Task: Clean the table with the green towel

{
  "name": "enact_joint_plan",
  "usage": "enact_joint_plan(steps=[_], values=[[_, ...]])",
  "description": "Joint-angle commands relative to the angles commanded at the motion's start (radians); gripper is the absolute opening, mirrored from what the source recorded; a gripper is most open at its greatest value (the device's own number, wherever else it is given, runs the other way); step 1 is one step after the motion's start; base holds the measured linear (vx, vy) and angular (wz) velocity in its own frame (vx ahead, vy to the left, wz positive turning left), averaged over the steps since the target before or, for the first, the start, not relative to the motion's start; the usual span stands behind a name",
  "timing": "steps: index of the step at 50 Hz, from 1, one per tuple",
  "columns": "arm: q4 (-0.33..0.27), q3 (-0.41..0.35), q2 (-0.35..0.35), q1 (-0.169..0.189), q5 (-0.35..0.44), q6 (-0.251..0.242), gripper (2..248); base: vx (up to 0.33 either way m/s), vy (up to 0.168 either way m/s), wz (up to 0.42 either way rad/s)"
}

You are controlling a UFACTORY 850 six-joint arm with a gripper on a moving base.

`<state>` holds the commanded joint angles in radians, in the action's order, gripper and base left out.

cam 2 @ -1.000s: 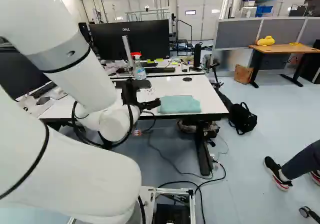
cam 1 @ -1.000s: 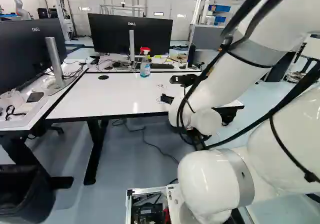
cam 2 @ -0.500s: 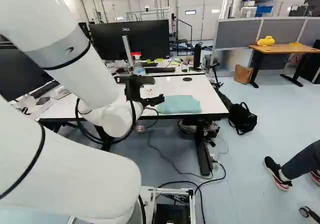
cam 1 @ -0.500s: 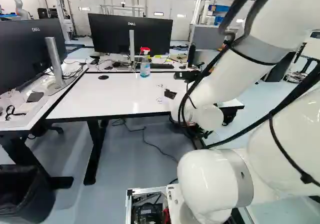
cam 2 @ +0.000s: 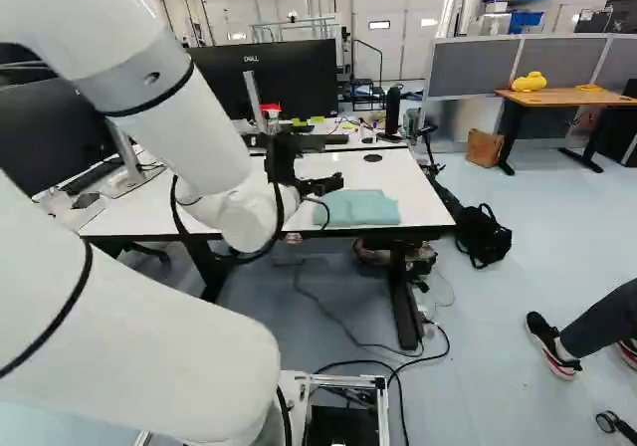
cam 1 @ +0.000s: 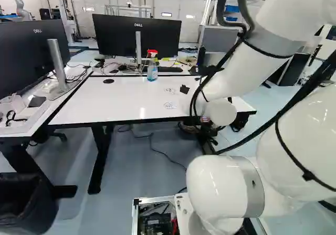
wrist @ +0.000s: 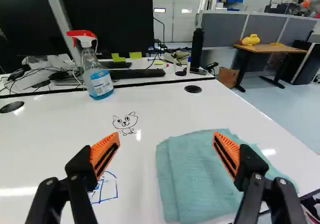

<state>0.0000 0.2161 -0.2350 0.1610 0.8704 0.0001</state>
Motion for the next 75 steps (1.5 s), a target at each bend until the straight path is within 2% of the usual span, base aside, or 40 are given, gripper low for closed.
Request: enact_joint_plan(steps=[21, 44, 75], values=[[0.000, 0.090, 0.100, 0.067, 0.000, 0.000, 247, 0.000, 0.000, 0.000], [0.000, 0.153, 0.166, 0.142, -0.004, 0.000, 247, 0.000, 0.000, 0.000], [0.000, 0.246, 0.260, 0.217, -0.141, 0.000, 247, 0.000, 0.000, 0.000]])
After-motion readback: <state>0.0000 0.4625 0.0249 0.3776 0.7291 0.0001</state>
